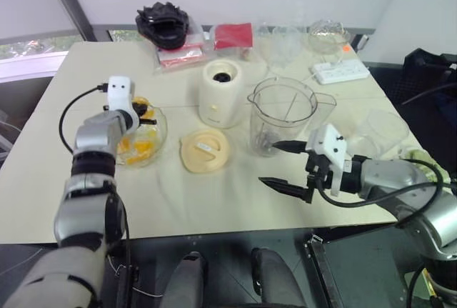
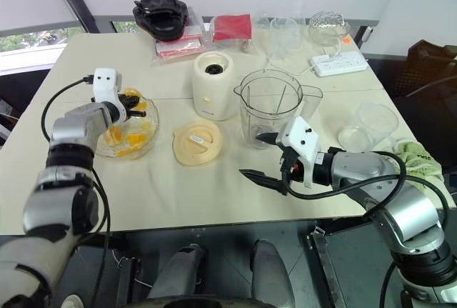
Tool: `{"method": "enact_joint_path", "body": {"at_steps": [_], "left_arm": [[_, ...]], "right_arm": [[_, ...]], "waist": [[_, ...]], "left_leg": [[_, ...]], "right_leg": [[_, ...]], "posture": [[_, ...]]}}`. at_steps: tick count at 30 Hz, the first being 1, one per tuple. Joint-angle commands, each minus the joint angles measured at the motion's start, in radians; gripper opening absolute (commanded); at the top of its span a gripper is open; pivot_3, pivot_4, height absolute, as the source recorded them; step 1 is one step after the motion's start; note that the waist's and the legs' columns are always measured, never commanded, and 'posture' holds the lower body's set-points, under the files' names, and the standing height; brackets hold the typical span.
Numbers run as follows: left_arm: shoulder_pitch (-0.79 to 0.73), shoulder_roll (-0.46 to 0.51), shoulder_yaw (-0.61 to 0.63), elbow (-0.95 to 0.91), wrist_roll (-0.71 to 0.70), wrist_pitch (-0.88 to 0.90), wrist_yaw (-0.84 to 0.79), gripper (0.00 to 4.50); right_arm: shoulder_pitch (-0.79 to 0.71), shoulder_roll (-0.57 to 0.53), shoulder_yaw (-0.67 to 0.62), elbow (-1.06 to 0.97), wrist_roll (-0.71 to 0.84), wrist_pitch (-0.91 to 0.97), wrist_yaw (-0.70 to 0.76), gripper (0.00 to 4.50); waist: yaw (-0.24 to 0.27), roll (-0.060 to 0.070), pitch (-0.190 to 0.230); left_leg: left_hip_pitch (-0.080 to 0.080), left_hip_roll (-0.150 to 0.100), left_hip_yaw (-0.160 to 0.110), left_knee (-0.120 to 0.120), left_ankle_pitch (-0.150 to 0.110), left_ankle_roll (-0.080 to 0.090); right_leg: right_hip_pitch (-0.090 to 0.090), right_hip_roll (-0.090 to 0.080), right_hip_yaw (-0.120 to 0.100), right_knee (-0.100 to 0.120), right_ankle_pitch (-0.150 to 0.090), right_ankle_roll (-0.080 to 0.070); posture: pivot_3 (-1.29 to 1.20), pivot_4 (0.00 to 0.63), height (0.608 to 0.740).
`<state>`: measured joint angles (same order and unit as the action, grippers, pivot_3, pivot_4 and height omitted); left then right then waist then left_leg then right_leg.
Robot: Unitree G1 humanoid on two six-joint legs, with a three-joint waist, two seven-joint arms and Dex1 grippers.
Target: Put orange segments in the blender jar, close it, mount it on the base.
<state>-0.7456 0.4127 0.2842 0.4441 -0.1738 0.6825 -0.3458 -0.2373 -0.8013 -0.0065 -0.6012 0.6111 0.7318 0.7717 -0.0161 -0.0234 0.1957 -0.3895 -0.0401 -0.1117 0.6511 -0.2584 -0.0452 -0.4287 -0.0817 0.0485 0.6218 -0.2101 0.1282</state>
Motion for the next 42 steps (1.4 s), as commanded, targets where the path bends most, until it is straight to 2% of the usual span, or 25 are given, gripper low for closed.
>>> {"method": "enact_joint_path", "body": {"at_steps": [1, 4, 9, 16, 19, 27, 36, 42], "left_arm": [[0.118, -0.031, 0.102, -0.398, -0.131, 0.127, 0.038, 0.05], [0.192, -0.079, 0.145, -0.572, -0.209, 0.152, 0.063, 0.05], [0.222, -0.116, 0.195, -0.702, -0.288, 0.168, 0.122, 0.05], [0.167, -0.070, 0.161, -0.740, -0.337, 0.175, 0.132, 0.05], [0.080, -0.022, 0.109, -0.717, -0.355, 0.177, 0.084, 0.05], [-0.254, 0.011, -0.062, -0.482, -0.351, 0.100, -0.110, 0.05], [-0.589, -0.117, -0.217, -0.105, -0.365, -0.028, -0.450, 0.05], [-0.680, -0.211, -0.335, 0.114, -0.295, -0.148, -0.674, 0.05]], "right_arm": [[-0.021, -0.004, -0.005, -0.002, -0.004, -0.026, 0.023, 4.50], [-0.031, -0.004, -0.002, 0.010, -0.009, -0.029, 0.033, 4.50], [-0.030, -0.002, -0.004, 0.005, -0.008, -0.026, 0.037, 4.50], [-0.011, 0.000, -0.012, -0.007, -0.011, -0.026, 0.022, 4.50], [0.003, 0.012, -0.018, -0.025, -0.008, -0.023, -0.005, 4.50], [0.055, 0.046, -0.030, -0.075, -0.019, -0.025, -0.086, 4.50], [0.167, 0.109, -0.045, -0.178, -0.054, -0.029, -0.223, 4.50], [0.274, 0.150, -0.073, -0.283, -0.072, -0.005, -0.334, 4.50]], "waist": [[0.000, 0.000, 0.000], [0.007, 0.000, 0.000], [0.007, 0.000, 0.000], [0.005, 0.000, 0.000], [0.008, 0.000, 0.000], [0.005, 0.000, 0.000], [0.004, 0.000, 0.000], [0.002, 0.000, 0.000]], "left_leg": [[0.000, 0.000, 0.000, 0.000, 0.000, 0.000], [0.000, 0.000, 0.000, 0.000, 0.000, -0.001], [0.001, 0.000, 0.000, 0.001, 0.001, -0.002], [0.001, 0.000, 0.000, 0.001, 0.001, -0.002], [0.001, 0.000, 0.000, 0.001, 0.001, -0.002], [0.000, -0.001, 0.000, 0.001, 0.001, -0.002], [0.000, -0.001, 0.000, 0.000, 0.001, -0.002], [0.000, -0.001, 0.000, 0.000, 0.001, -0.002]], "right_leg": [[0.000, 0.000, 0.000, 0.000, 0.000, 0.000], [0.000, 0.000, 0.000, 0.000, 0.000, 0.000], [0.003, 0.001, -0.001, -0.002, 0.000, -0.001], [0.003, 0.001, -0.001, -0.003, 0.000, -0.001], [0.003, 0.001, -0.001, -0.003, 0.000, -0.001], [0.003, 0.000, -0.001, -0.006, 0.000, -0.001], [0.003, 0.001, -0.001, -0.007, 0.000, -0.001], [0.003, 0.001, 0.000, -0.007, 0.000, 0.000]], "posture": [[0.00, 0.150, 0.740], [0.00, 0.150, 0.740], [0.00, 0.150, 0.740], [0.00, 0.150, 0.740], [0.00, 0.150, 0.740], [0.00, 0.150, 0.740], [0.00, 0.150, 0.740], [0.00, 0.150, 0.740]]}}
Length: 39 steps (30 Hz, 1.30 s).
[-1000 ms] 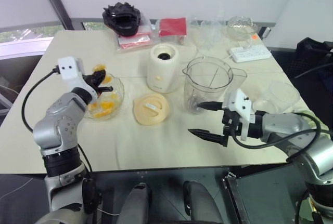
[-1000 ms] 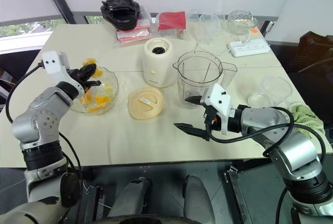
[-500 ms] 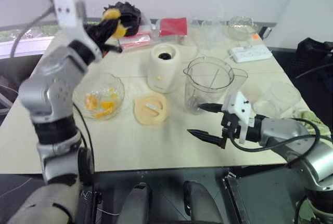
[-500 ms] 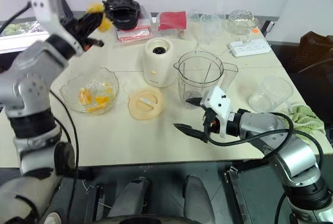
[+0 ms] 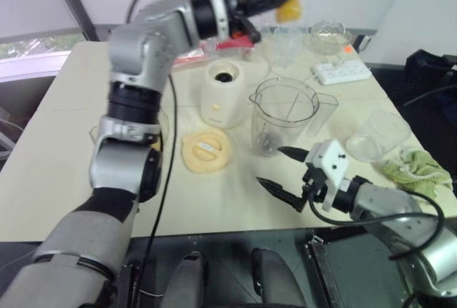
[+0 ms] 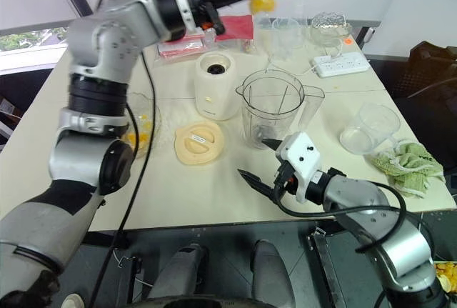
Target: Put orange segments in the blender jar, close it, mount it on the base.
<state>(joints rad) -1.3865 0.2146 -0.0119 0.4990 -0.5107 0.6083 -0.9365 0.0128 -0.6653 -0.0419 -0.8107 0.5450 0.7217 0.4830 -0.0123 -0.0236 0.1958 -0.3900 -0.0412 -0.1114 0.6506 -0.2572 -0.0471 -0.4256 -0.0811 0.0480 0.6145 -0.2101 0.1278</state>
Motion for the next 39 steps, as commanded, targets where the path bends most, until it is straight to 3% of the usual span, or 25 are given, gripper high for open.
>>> {"method": "enact_joint_path", "body": {"at_steps": [1, 9, 15, 18, 25, 39], "left_arm": [[-0.040, -0.027, -0.056, 0.103, 0.063, -0.101, -0.108, 0.05], [-0.038, -0.108, -0.117, 0.491, 0.247, -0.377, -0.161, 0.05], [-0.035, -0.140, -0.101, 0.651, 0.313, -0.473, -0.183, 0.05], [-0.027, -0.143, -0.098, 0.693, 0.340, -0.492, -0.188, 0.84], [-0.040, -0.133, -0.063, 0.698, 0.354, -0.498, -0.177, 4.30], [-0.105, -0.110, 0.066, 0.572, 0.279, -0.463, -0.157, 4.43]], "right_arm": [[0.045, 0.019, -0.046, -0.092, -0.007, 0.009, -0.061, 4.50], [0.163, 0.049, -0.088, -0.196, -0.007, 0.042, -0.150, 4.50], [0.179, 0.049, -0.095, -0.221, 0.004, 0.059, -0.164, 4.50], [0.173, 0.042, -0.106, -0.221, 0.016, 0.069, -0.161, 4.50], [0.156, 0.026, -0.108, -0.218, 0.038, 0.086, -0.149, 4.50], [0.094, -0.025, -0.130, -0.157, 0.063, 0.095, -0.081, 4.50]], "waist": [[-0.003, 0.000, 0.000], [0.000, 0.001, 0.000], [0.001, 0.000, 0.000], [0.000, 0.000, 0.000], [0.001, 0.001, 0.000], [0.001, 0.000, 0.000]], "left_leg": [[0.000, 0.000, 0.000, 0.000, 0.000, 0.000], [0.000, 0.000, 0.000, 0.000, 0.000, 0.000], [0.000, 0.000, 0.000, 0.000, 0.000, 0.001], [0.000, 0.000, 0.000, 0.000, 0.000, 0.001], [0.000, 0.000, 0.000, 0.000, 0.000, 0.001], [0.000, 0.000, 0.000, 0.000, 0.000, 0.001]], "right_leg": [[0.000, 0.000, 0.000, 0.000, 0.000, 0.000], [0.000, 0.000, 0.000, 0.000, 0.000, 0.000], [0.000, 0.000, 0.000, 0.000, 0.000, 0.000], [0.000, 0.000, 0.000, 0.000, 0.000, 0.000], [0.000, 0.000, 0.000, 0.000, 0.000, 0.000], [0.000, 0.000, 0.000, 0.000, 0.000, 0.001]], "posture": [[0.00, 0.150, 0.740], [0.00, 0.150, 0.740], [0.00, 0.150, 0.740], [0.00, 0.150, 0.740], [0.00, 0.150, 0.740], [0.00, 0.150, 0.740]]}}
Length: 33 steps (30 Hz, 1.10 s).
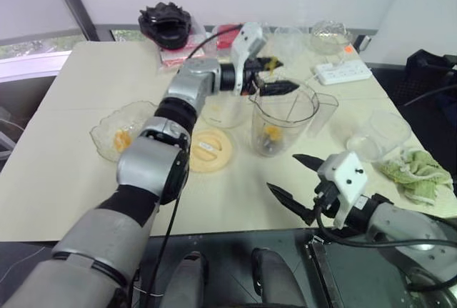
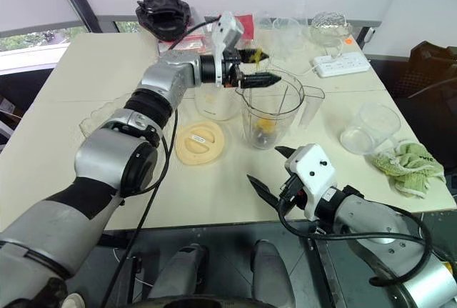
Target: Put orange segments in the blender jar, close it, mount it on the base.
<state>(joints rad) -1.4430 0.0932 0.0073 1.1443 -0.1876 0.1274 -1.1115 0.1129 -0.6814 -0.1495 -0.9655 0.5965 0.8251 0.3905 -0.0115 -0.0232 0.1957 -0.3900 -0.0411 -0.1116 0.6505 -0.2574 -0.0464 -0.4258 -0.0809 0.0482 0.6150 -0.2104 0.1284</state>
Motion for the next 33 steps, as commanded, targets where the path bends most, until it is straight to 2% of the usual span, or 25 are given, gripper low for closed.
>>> {"method": "enact_joint_path", "body": {"at_steps": [1, 4, 6, 13, 17, 22, 26, 29, 33], "left_arm": [[-0.046, 0.019, 0.064, -0.106, -0.059, 0.040, 0.025, 4.43], [0.007, 0.049, 0.088, -0.255, -0.095, 0.116, 0.050, 4.43], [0.099, 0.082, 0.084, -0.437, -0.107, 0.178, 0.079, 4.43], [0.554, 0.239, 0.095, -1.152, -0.110, 0.467, 0.322, 4.43], [0.806, 0.278, 0.087, -1.436, -0.126, 0.590, 0.430, 4.43], [1.007, 0.299, 0.044, -1.606, -0.104, 0.631, 0.510, 4.43], [1.161, 0.299, 0.037, -1.678, -0.095, 0.584, 0.555, 4.43], [1.206, 0.278, 0.060, -1.722, -0.143, 0.584, 0.569, 4.43], [1.249, 0.321, 0.056, -1.761, -0.174, 0.547, 0.516, 4.43]], "right_arm": [[-0.008, -0.010, -0.024, 0.002, 0.009, -0.010, 0.012, 4.50], [-0.004, -0.012, -0.035, 0.012, -0.005, -0.013, 0.010, 4.50], [0.012, -0.013, -0.046, 0.022, -0.023, -0.020, 0.008, 4.50], [0.111, 0.020, -0.131, 0.084, -0.114, -0.090, -0.020, 4.50], [0.134, 0.066, -0.173, 0.143, -0.175, -0.139, -0.064, 4.50], [0.146, 0.119, -0.212, 0.208, -0.241, -0.198, -0.104, 4.50], [0.157, 0.194, -0.211, 0.268, -0.308, -0.257, -0.172, 4.50], [0.171, 0.233, -0.222, 0.292, -0.332, -0.293, -0.192, 4.50], [0.160, 0.281, -0.257, 0.313, -0.345, -0.301, -0.240, 4.50]], "waist": [[0.000, 0.000, 0.000], [-0.004, 0.000, 0.000], [-0.008, 0.001, 0.000], [-0.003, 0.002, -0.001], [0.006, 0.002, -0.001], [0.017, 0.002, -0.001], [0.016, 0.004, -0.002], [0.016, 0.004, -0.002], [0.016, 0.004, -0.002]], "left_leg": [[0.000, 0.000, 0.000, 0.000, 0.000, 0.000], [0.000, 0.000, 0.000, 0.000, 0.000, 0.000], [0.001, 0.000, 0.000, -0.001, 0.000, 0.000], [0.003, 0.002, 0.000, -0.002, 0.000, 0.000], [0.003, 0.001, 0.000, -0.001, 0.000, 0.000], [0.003, 0.001, 0.001, 0.000, 0.000, 0.000], [0.004, 0.001, 0.001, 0.000, 0.000, 0.000], [0.004, 0.001, 0.002, -0.001, 0.000, 0.000], [0.004, 0.001, 0.002, 0.000, 0.000, 0.000]], "right_leg": [[0.000, 0.000, 0.000, 0.000, 0.000, 0.000], [0.000, 0.000, 0.000, 0.000, 0.000, 0.000], [0.000, 0.000, 0.000, 0.001, 0.000, 0.000], [0.000, 0.001, 0.001, 0.004, 0.000, 0.000], [0.000, 0.000, 0.001, 0.003, 0.000, 0.000], [0.002, 0.000, 0.001, 0.002, 0.000, -0.001], [0.002, 0.000, 0.001, 0.002, -0.002, -0.005], [0.002, 0.000, 0.001, 0.002, -0.002, -0.005], [0.002, 0.000, 0.001, 0.002, -0.002, -0.006]], "posture": [[0.00, 0.150, 0.740], [0.00, 0.150, 0.740], [0.00, 0.150, 0.740], [0.00, 0.150, 0.740], [0.00, 0.150, 0.740], [0.00, 0.150, 0.740], [0.00, 0.150, 0.740], [0.00, 0.150, 0.740], [0.00, 0.150, 0.740]]}}
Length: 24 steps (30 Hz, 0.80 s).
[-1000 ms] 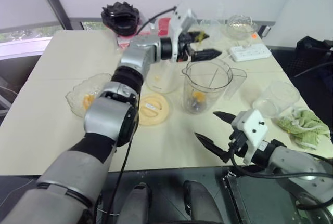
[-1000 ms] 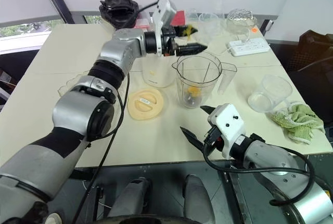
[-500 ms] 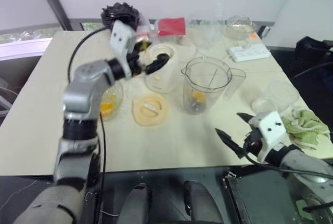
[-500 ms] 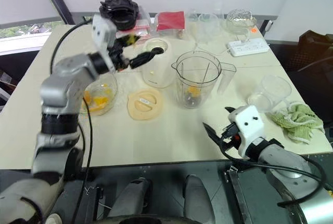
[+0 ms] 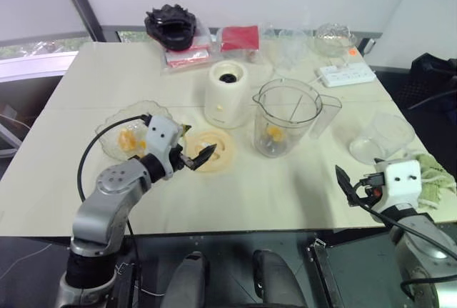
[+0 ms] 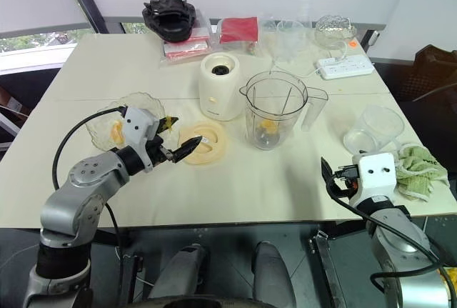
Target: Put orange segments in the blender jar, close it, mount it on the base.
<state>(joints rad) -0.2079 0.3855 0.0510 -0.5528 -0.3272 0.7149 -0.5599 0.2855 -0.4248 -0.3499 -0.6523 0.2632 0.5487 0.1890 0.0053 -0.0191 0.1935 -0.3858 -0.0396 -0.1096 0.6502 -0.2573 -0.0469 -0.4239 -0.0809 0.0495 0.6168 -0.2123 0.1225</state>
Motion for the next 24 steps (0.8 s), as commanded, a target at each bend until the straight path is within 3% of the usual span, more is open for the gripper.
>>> {"method": "enact_joint_path", "body": {"at_steps": [1, 6, 12, 24], "left_arm": [[0.024, 0.045, 0.007, -0.076, -0.051, -0.050, -0.060, 4.43], [0.033, 0.075, -0.017, -0.116, -0.199, -0.004, -0.150, 4.43], [0.010, 0.110, -0.105, -0.109, -0.220, -0.008, -0.194, 4.43], [0.013, 0.135, -0.109, -0.163, -0.298, 0.052, -0.150, 4.43]], "right_arm": [[-0.019, 0.036, -0.067, 0.012, -0.022, -0.028, -0.055, 4.50], [-0.076, 0.087, -0.108, 0.089, -0.040, -0.016, -0.130, 4.50], [-0.174, 0.077, -0.129, 0.237, -0.071, -0.042, -0.171, 4.50], [-0.368, 0.011, -0.184, 0.572, -0.128, -0.102, -0.251, 4.50]], "waist": [[-0.001, 0.001, -0.001], [-0.002, 0.003, -0.002], [-0.017, 0.004, -0.003], [-0.022, 0.007, -0.003]], "left_leg": [[0.000, 0.000, 0.000, 0.000, 0.000, 0.000], [0.000, 0.000, 0.000, 0.000, 0.000, 0.000], [0.000, 0.000, 0.001, 0.000, 0.000, 0.000], [0.001, 0.000, 0.001, -0.002, 0.000, 0.000]], "right_leg": [[0.000, 0.000, 0.000, 0.000, 0.000, 0.000], [0.000, 0.000, 0.000, 0.000, 0.000, 0.000], [0.000, 0.000, 0.000, 0.000, 0.000, -0.001], [0.000, 0.000, 0.000, 0.000, 0.000, -0.001]], "posture": [[0.00, 0.150, 0.740], [0.00, 0.150, 0.740], [0.00, 0.150, 0.740], [0.00, 0.150, 0.740]]}}
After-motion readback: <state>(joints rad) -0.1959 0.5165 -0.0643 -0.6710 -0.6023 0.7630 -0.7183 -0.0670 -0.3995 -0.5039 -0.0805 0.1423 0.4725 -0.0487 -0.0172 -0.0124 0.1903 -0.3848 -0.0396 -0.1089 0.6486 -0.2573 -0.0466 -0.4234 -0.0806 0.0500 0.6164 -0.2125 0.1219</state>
